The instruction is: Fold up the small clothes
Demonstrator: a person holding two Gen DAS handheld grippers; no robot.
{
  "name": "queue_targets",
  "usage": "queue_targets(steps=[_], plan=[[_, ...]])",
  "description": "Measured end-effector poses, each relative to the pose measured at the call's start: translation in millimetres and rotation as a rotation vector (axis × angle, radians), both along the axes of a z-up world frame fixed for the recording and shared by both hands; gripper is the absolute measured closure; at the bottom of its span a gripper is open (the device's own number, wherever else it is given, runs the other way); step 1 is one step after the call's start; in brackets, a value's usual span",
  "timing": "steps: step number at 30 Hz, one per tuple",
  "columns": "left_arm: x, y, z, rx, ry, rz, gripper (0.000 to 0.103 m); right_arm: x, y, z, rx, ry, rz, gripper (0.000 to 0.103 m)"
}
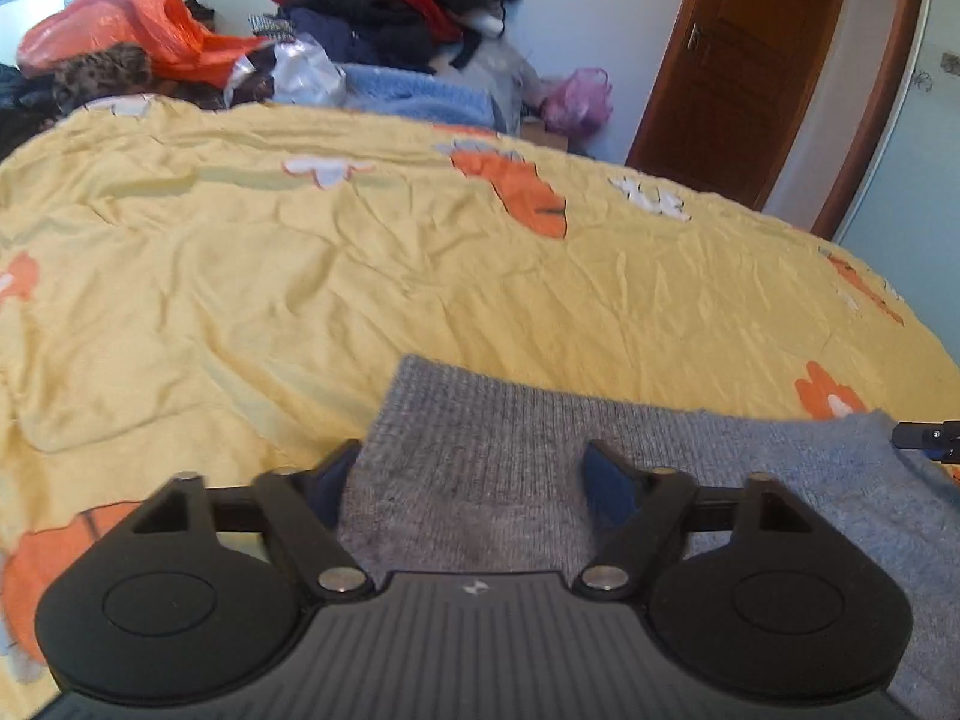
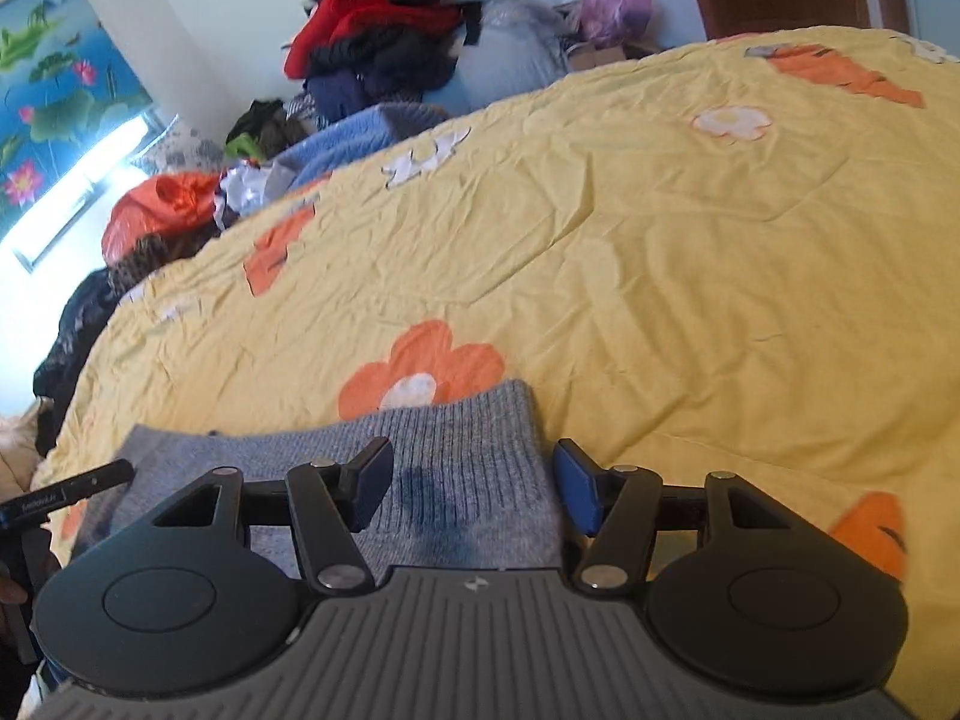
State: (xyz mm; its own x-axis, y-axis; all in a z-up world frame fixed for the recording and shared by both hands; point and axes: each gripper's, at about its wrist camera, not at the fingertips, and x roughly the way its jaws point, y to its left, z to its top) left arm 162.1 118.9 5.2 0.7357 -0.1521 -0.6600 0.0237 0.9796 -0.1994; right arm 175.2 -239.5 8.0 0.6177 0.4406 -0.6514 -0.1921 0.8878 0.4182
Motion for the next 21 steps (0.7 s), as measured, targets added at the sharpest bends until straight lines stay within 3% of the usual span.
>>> queue_targets(steps=[1, 2, 5, 9, 11, 13, 16, 17, 19, 21], plan=[[0.9, -1.9, 1.8, 0.010, -0.002, -0.007, 0.074, -0.1, 2.8, 1.0, -0.014, -0.011, 0.018, 0.087], [2.6, -2.4, 2.8, -0.001, 0.006, -0.019, 0.095, -2.7, 4.9, 5.3, -0.031, -0.045, 0.017, 0.088], [-4.6, -7.7, 9.4, 0.046, -0.032, 0.000, 0.095, -6.5, -3.4, 16.4, -0.052, -0.147, -0.014, 0.089], [-4.1, -13.6, -0.1, 0.091, -0.031, 0.024, 0.095, 5.2, -14.1, -4.1, -0.079, -0.084, -0.055, 0.089], [-5.7, -15.6, 2.4, 0.113, -0.033, 0.026, 0.095, -2.4, -15.0, -5.7, -0.038, -0.080, -0.061, 0.086], [-12.5, -16.0, 7.9, 0.134, -0.047, 0.035, 0.092, -12.9, -20.9, 4.4, 0.010, -0.078, -0.123, 0.068], [-40.3, -19.0, 29.9, 0.163, -0.108, 0.091, 0.089, -50.6, -23.5, 32.6, 0.048, -0.182, -0.165, 0.052], [-51.9, -22.8, 38.7, 0.161, -0.150, 0.094, 0.086, -65.3, -19.1, 41.6, 0.051, -0.211, -0.156, 0.051], [-69.4, -35.7, 52.4, 0.134, -0.227, 0.050, 0.068, -85.3, -3.7, 50.0, 0.046, -0.241, -0.113, 0.044], [-71.8, -57.0, 56.2, 0.131, -0.238, -0.012, 0.014, -91.0, 18.3, 48.5, -0.004, -0.242, -0.066, 0.043]])
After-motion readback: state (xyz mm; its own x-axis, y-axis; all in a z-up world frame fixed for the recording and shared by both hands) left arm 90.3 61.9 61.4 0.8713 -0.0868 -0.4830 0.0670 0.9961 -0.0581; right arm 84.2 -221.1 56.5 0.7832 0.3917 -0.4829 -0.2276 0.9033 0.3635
